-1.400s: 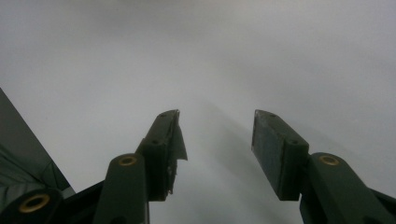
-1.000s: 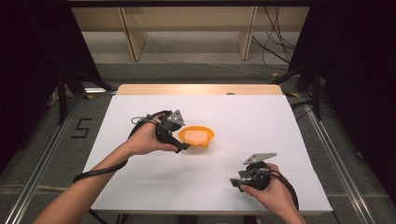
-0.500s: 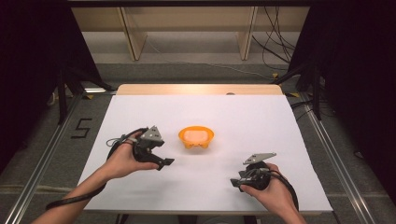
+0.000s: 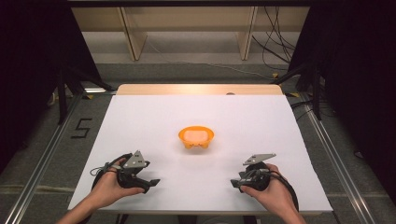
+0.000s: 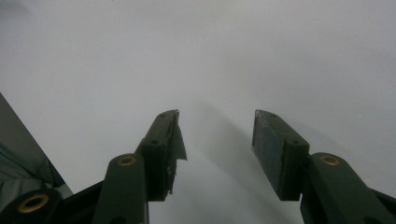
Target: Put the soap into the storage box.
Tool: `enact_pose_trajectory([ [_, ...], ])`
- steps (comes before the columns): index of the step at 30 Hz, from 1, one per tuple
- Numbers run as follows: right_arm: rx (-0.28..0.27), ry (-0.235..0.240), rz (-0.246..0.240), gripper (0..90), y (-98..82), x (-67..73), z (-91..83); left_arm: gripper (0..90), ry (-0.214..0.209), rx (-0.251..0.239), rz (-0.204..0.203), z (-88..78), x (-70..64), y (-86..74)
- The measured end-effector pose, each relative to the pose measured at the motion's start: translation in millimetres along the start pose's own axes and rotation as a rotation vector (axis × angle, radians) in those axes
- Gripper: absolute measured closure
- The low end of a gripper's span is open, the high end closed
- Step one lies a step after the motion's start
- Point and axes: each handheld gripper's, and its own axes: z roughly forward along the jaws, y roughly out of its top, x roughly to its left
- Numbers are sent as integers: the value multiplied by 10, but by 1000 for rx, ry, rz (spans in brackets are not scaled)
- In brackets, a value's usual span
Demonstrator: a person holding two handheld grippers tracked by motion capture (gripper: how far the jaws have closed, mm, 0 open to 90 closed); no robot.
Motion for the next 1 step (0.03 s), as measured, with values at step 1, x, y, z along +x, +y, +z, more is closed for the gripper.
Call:
enact_pose_trajectory([
  [1,-4,2,4,514,-9,4,15,240,-6,-9,-14,13,-7,3],
])
